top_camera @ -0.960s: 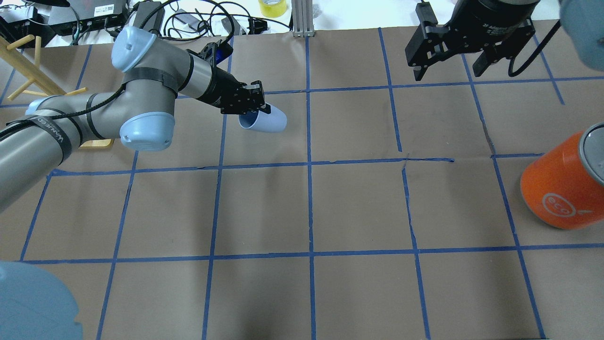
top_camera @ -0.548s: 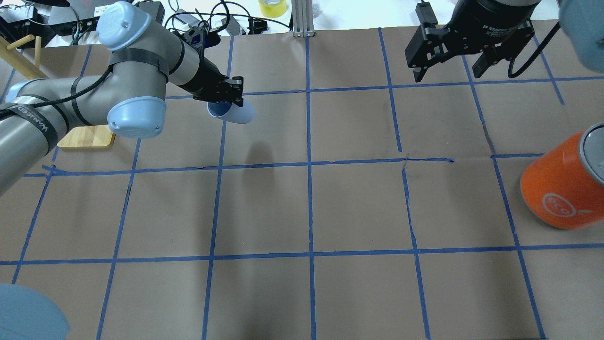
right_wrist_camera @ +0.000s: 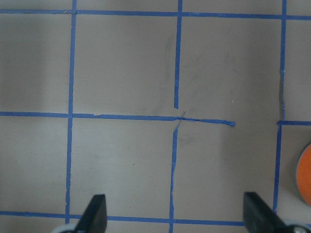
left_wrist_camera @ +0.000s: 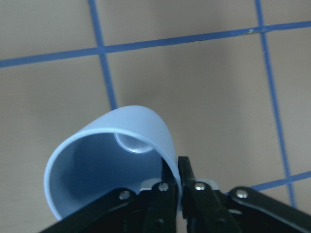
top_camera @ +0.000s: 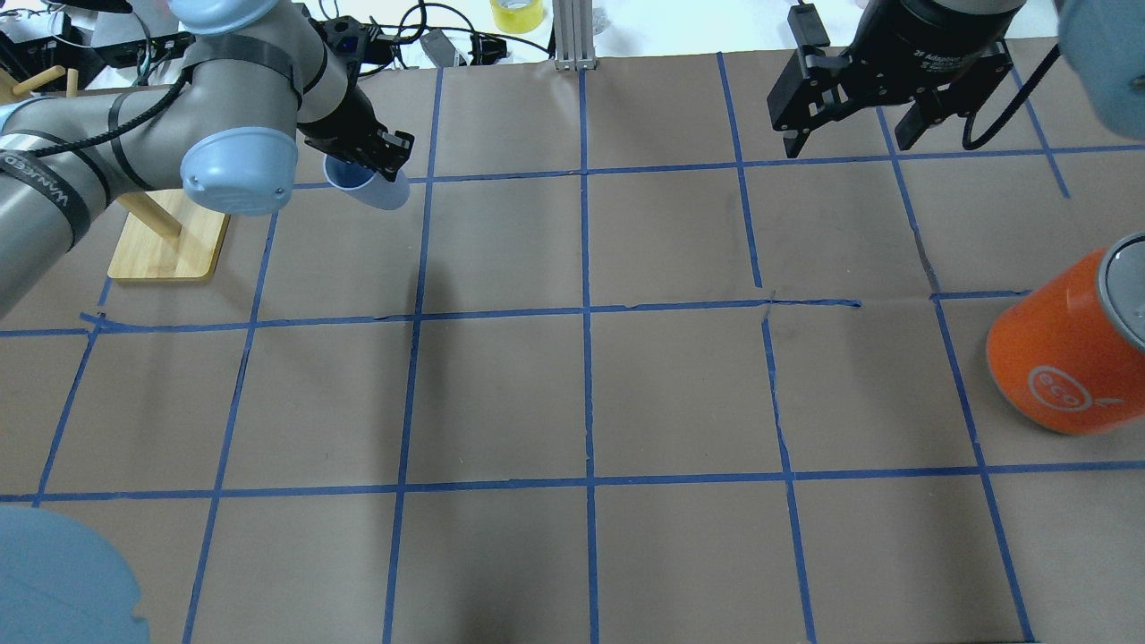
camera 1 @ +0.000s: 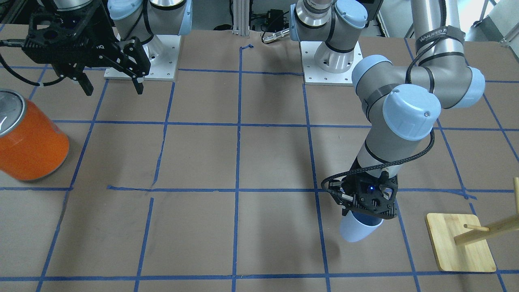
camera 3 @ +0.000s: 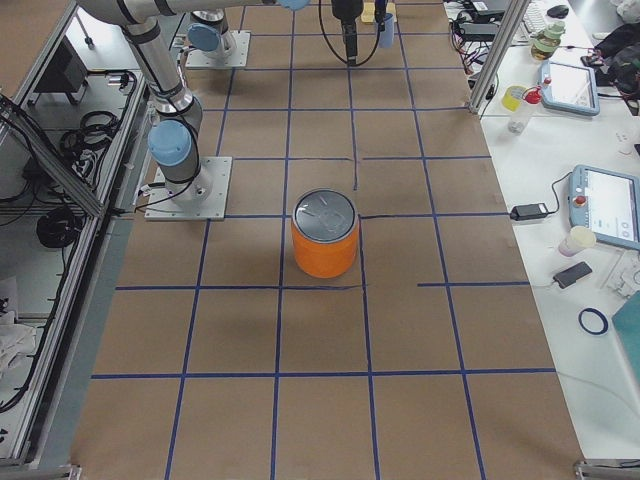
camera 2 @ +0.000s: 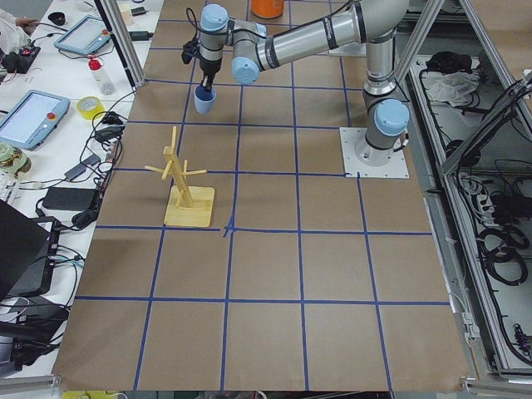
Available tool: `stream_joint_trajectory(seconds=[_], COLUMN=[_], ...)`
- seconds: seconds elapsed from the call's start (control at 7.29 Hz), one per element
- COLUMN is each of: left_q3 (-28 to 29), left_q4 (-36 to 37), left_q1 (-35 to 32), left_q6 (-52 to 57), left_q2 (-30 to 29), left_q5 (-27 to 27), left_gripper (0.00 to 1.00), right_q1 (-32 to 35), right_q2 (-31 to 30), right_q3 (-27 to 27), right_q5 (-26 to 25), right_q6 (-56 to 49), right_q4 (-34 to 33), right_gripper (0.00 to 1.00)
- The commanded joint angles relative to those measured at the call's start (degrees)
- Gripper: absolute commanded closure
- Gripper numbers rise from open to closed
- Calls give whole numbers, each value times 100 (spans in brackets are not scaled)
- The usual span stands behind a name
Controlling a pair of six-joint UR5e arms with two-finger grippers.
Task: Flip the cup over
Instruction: 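Lift the cup with the left gripper and rotate it mouth up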
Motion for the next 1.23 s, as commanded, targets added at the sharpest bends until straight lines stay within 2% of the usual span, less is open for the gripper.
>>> stream_joint_trajectory(seconds=[0.0,0.41,0.55,0.69,0.96,1.1], left_q3=[29,20,20,-32,-32,29], left_q4=[16,78,78,78,78,69], left_q1=[259,269,269,269,269,269], left_q6=[238,107,107,107,72,63], left_q2=[-322,-543,-578,-613,-631,-588], left_q5=[288,446,446,437,429,455], left_gripper=[100,98,94,82,18,5], right_q1=[0,9,9,9,9,9], right_q2=[0,0,0,0,8,9], right_q3=[2,10,10,10,10,10], right_q5=[0,0,0,0,0,0], right_q6=[0,0,0,0,0,0], right_q4=[0,9,9,9,9,9], right_gripper=[0,0,0,0,0,0])
